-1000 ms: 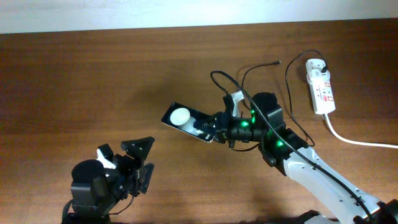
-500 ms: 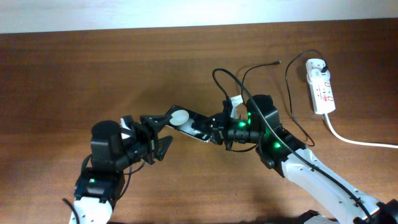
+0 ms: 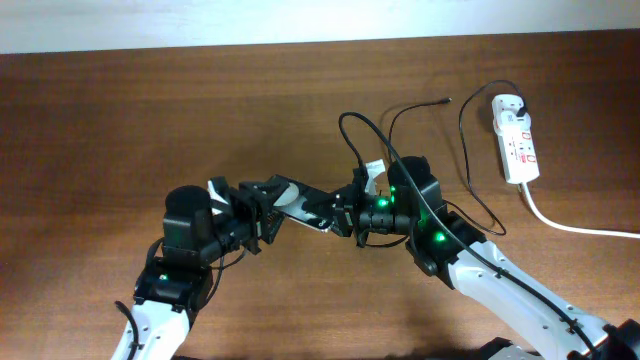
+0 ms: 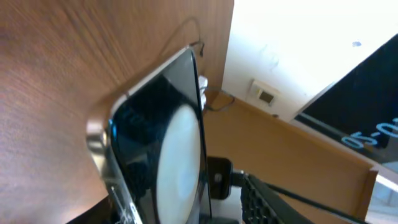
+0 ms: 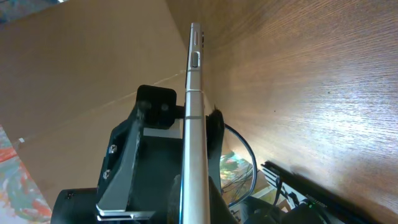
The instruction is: Plug charger to phone and switch on socket
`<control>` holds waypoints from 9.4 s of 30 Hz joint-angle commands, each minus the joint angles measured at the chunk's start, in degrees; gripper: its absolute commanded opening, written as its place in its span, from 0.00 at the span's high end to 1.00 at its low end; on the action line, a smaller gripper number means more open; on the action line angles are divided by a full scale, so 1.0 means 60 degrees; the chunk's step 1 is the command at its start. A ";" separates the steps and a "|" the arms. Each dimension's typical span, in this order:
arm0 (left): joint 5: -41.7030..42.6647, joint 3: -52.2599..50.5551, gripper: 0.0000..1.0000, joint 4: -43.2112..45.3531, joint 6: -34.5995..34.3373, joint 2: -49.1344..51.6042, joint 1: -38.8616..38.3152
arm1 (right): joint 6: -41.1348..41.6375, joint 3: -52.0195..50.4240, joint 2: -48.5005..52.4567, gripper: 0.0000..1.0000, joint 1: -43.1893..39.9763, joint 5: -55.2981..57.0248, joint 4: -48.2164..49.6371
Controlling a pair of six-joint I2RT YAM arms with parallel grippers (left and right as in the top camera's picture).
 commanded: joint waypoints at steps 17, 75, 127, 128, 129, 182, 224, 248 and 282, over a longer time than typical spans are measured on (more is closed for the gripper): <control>-0.0430 0.0033 0.72 0.0051 -0.0521 0.0025 -0.0423 | 0.0659 0.0146 -0.0240 0.96 0.0044 -0.0419 0.0117; 0.0729 0.0033 1.00 -0.0539 0.6743 0.0820 0.2084 | -0.5978 0.0146 -0.0226 0.17 0.0040 0.3869 -0.4353; 0.3104 0.0033 1.00 -0.2495 0.9832 0.0820 0.1581 | -0.8593 1.1067 0.8564 0.15 -0.3916 0.9741 -0.8513; 0.3104 0.0033 1.00 -0.2495 0.9836 0.0820 0.1581 | -0.8597 1.1067 0.8623 0.15 -0.3916 0.9770 -0.8324; 0.3071 0.0033 1.00 -0.2495 0.9832 0.0820 0.1581 | -0.8557 1.1067 0.8692 0.15 -0.3916 0.9770 -0.8167; 0.3049 0.0033 1.00 -0.2605 0.9832 0.0820 0.1581 | -1.3140 1.1056 0.9850 0.32 -0.0718 0.9439 -1.0947; 0.4080 0.0033 1.00 -0.2630 0.9530 0.0820 0.1588 | -1.2346 1.1060 0.6255 0.96 -0.1417 0.7555 -1.3795; 0.5391 0.0033 1.00 0.7588 0.2896 0.3836 0.1588 | -1.2342 0.5278 -0.2652 0.96 -0.0284 0.4328 -1.3825; 0.5581 0.0033 1.00 0.7592 0.1621 0.3836 0.1588 | -1.1169 0.4018 -0.1067 0.96 0.3300 0.5763 -1.0440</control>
